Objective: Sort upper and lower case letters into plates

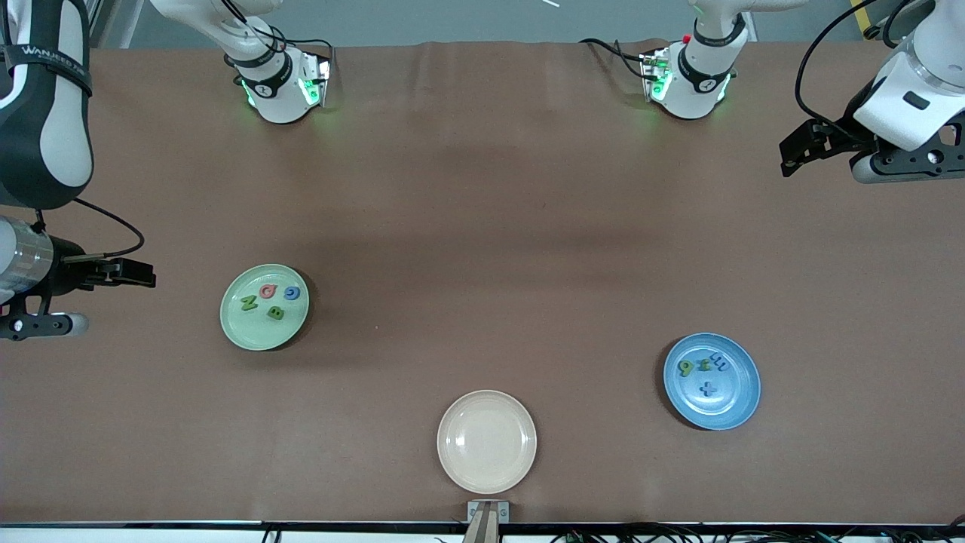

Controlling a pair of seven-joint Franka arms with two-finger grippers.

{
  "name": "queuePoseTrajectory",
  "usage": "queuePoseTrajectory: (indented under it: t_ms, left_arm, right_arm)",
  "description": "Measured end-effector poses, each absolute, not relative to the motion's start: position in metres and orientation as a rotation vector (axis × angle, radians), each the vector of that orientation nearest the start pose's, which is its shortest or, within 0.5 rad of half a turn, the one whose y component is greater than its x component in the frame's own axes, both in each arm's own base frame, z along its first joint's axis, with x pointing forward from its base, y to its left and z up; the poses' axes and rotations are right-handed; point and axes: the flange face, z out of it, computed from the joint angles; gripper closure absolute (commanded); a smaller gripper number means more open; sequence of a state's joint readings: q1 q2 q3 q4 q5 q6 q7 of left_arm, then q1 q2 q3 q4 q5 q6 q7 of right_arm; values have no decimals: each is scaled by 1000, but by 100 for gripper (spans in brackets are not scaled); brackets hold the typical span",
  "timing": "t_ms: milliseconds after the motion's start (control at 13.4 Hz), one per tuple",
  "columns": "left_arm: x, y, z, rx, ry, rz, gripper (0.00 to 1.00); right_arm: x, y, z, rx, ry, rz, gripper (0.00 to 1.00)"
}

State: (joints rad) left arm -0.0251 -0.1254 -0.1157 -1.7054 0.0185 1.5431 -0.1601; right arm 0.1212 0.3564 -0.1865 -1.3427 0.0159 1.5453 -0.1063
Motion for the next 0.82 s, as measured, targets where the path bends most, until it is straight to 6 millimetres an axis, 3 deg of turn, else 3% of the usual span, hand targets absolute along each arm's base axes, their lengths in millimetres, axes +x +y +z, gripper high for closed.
queuePoseTrajectory:
  t_ms: [372, 819]
  left_arm:
    - [505, -74, 627, -3103, -32, 46, 0]
    - [505, -74, 628, -3103, -31, 39, 0]
  right_arm:
    - [637, -27, 536, -3162, -60, 230, 0]
    - [590, -40, 565, -3119, -49, 158, 0]
